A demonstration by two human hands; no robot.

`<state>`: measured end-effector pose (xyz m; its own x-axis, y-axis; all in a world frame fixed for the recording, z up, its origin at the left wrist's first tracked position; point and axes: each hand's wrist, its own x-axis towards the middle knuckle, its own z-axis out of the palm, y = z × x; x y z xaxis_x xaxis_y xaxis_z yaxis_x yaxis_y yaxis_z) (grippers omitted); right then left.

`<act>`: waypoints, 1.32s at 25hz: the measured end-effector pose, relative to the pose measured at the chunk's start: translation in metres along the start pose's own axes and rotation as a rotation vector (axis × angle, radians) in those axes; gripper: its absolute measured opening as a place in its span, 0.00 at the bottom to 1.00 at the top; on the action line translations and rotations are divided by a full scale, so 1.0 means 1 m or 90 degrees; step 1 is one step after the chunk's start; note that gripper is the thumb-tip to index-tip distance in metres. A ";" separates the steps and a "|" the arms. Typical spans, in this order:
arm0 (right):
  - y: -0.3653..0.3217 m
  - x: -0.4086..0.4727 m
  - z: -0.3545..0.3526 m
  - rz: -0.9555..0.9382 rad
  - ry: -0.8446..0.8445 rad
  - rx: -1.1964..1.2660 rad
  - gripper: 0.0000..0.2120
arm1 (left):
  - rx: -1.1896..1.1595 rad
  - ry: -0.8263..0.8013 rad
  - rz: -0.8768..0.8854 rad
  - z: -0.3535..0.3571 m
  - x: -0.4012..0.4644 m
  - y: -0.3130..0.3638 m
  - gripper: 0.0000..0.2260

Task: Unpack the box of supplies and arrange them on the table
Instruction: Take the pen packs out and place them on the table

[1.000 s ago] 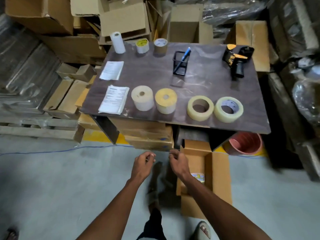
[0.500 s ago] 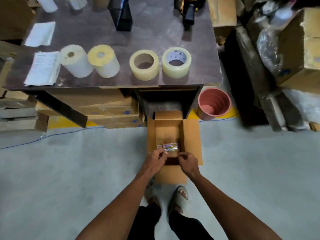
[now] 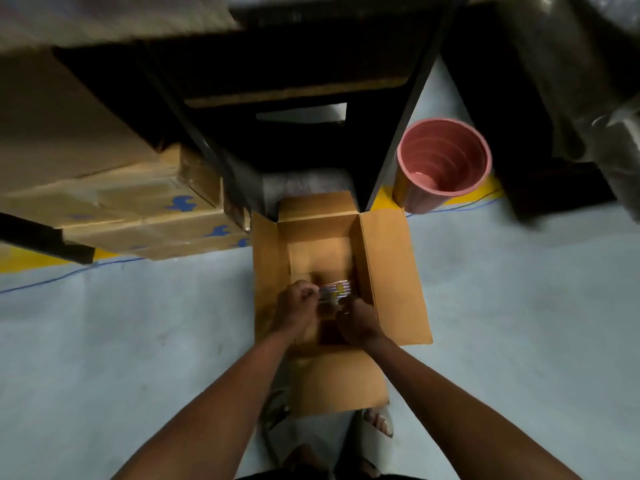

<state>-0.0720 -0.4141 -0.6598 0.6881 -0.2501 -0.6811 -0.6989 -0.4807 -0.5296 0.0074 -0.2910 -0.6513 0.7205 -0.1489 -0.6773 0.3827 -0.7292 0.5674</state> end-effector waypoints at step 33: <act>0.069 0.288 0.089 -0.034 0.071 -0.448 0.21 | 0.529 0.016 0.041 0.153 0.263 -0.165 0.43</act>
<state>0.0607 -0.4441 -0.9375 0.7604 -0.2770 -0.5874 -0.3974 -0.9138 -0.0834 0.0452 -0.3126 -0.9946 0.7431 -0.1990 -0.6389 -0.2042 -0.9767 0.0667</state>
